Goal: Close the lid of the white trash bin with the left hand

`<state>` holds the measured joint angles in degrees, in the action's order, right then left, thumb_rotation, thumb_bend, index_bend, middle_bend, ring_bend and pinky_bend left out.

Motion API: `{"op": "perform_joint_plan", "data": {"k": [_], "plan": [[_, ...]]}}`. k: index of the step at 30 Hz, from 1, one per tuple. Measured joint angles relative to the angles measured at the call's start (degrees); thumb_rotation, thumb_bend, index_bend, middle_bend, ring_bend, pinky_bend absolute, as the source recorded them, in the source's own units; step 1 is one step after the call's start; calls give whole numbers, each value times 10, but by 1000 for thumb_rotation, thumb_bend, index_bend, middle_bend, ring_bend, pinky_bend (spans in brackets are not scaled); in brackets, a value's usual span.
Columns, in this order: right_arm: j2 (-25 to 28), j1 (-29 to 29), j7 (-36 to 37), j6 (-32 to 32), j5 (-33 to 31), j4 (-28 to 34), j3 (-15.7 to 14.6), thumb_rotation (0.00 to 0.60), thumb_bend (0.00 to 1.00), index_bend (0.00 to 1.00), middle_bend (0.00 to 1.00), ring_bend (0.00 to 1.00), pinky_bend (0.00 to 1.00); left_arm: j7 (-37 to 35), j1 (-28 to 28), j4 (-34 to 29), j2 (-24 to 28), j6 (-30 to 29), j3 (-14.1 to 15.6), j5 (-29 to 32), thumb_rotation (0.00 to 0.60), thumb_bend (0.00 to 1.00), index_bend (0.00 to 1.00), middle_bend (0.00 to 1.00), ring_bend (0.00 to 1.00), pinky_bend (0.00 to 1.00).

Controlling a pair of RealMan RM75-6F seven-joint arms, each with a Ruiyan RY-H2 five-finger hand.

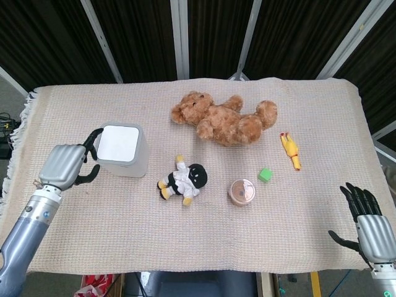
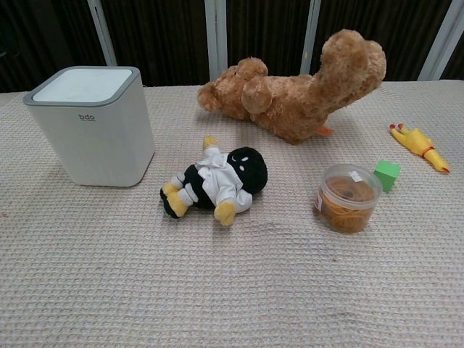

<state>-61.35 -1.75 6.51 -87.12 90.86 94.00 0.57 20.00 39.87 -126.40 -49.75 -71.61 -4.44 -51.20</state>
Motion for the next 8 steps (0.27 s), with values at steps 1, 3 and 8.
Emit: {"op": "perform_joint_plan", "data": {"k": [1, 3, 8], "plan": [[0, 0, -3, 0, 0, 0, 0, 600, 192, 0, 0, 0, 0, -19, -25, 2, -4, -15, 13, -38, 600, 128, 0, 0, 0, 36], [1, 1, -8, 0, 0, 0, -1, 600, 192, 0, 0, 0, 0, -47, -63, 10, -12, -40, 36, -100, 600, 105, 0, 0, 0, 6], [0, 3, -28, -4, 2, 1, -2, 600, 192, 0, 0, 0, 0, -105, -179, 85, -48, -128, 104, -275, 600, 103, 0, 0, 0, 0]]}}
